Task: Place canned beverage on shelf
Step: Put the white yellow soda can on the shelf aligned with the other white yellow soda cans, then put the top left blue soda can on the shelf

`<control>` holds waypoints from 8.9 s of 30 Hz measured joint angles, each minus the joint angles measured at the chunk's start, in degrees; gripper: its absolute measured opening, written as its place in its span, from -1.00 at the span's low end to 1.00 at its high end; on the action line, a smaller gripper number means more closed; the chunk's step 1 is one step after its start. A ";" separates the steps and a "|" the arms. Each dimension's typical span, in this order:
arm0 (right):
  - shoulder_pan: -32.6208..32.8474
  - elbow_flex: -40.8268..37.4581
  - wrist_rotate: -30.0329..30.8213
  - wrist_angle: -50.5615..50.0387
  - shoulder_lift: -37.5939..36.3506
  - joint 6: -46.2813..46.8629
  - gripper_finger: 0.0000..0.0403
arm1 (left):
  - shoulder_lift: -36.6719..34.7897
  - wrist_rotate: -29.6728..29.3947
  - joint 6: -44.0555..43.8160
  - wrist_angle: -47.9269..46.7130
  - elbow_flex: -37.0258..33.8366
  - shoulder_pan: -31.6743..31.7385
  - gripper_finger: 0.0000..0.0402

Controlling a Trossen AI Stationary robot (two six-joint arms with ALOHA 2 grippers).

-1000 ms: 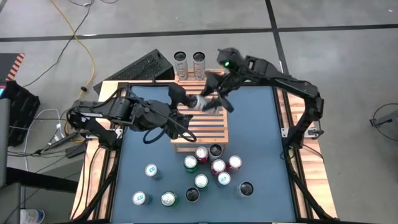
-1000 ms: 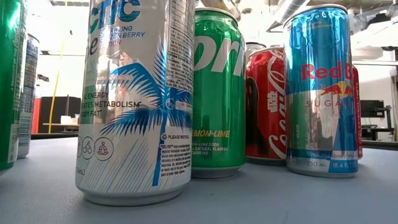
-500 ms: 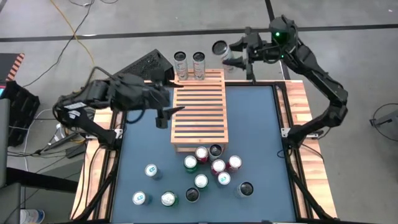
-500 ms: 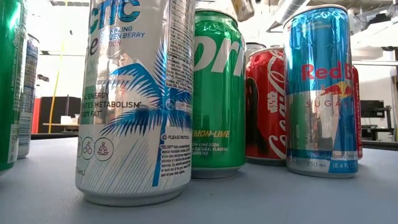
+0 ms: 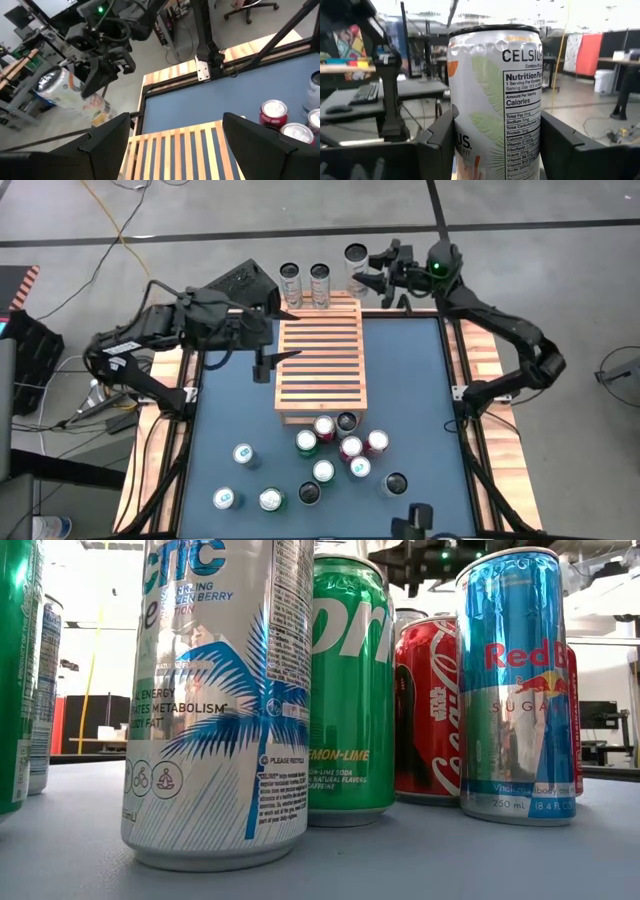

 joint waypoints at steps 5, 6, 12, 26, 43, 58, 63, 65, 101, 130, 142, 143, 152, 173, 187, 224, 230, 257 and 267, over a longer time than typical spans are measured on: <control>0.59 -3.98 0.66 6.77 2.97 2.25 0.03 | -2.36 2.43 -0.94 9.85 -6.81 1.66 0.52; 0.80 -4.69 1.46 8.16 3.63 2.29 0.03 | -2.96 2.41 -1.01 11.68 -8.09 1.78 0.52; 0.23 -10.07 6.41 22.24 6.01 5.69 0.03 | -7.11 1.07 -3.61 16.32 -13.78 1.73 0.52; 0.36 -11.40 8.29 28.31 13.61 6.77 0.03 | -17.24 -1.69 -5.75 35.04 -31.87 2.31 0.52; -3.35 -19.71 6.88 40.65 14.19 10.89 0.03 | -18.88 -1.46 -6.17 38.61 -34.05 4.25 0.51; -2.30 -18.79 5.05 38.07 14.34 6.73 0.03 | -19.19 4.37 -8.91 38.75 -34.02 7.80 0.51; -2.02 -18.79 5.07 38.14 14.34 6.56 0.03 | -19.19 4.58 -8.90 38.65 -34.02 8.11 0.51; -1.70 -18.79 5.37 37.97 14.66 5.75 0.03 | -19.19 4.58 -8.90 38.59 -34.02 8.11 0.51; -2.17 -17.02 3.37 36.35 19.64 6.01 0.32 | -19.19 4.36 -9.32 38.56 -33.99 10.21 0.51; -5.55 -17.26 0.33 21.76 10.70 -0.38 0.83 | -19.19 3.24 -9.73 38.54 -33.98 10.74 0.51; -9.30 -17.19 0.56 -17.36 -16.10 -10.81 0.80 | -18.51 9.80 -18.45 27.74 -33.94 8.70 0.51; -9.31 -17.19 0.55 -19.38 -18.62 -10.74 0.80 | -18.11 10.34 -19.18 26.85 -33.94 7.96 0.51; -7.16 -17.15 6.01 -36.62 -34.75 -10.39 0.80 | -16.06 10.48 -28.12 20.64 -33.95 -2.63 0.51; -5.65 -17.15 6.31 -50.61 -38.02 -6.84 0.80 | -7.97 -1.60 -57.15 -8.47 -33.91 -24.59 0.51; -1.36 -17.15 6.40 -51.11 -32.93 -6.75 0.80 | -6.47 -2.93 -59.04 -17.82 -33.91 -31.63 0.51; 0.87 -17.15 6.69 -48.24 -26.62 -4.21 0.80 | 1.14 3.99 -49.47 -19.37 -33.96 -35.90 0.52; 0.84 -17.15 6.76 -47.51 -26.62 -4.19 0.80 | 0.43 3.74 -49.94 -23.66 -34.03 -34.66 0.52; 0.36 -17.15 8.72 -42.84 -26.62 -2.66 0.80 | -8.66 7.70 -36.22 -4.17 -51.19 -33.98 0.52; 0.36 -17.15 9.14 -42.80 -26.62 -2.64 0.80 | -9.22 7.48 -36.32 -5.70 -51.42 -34.68 0.52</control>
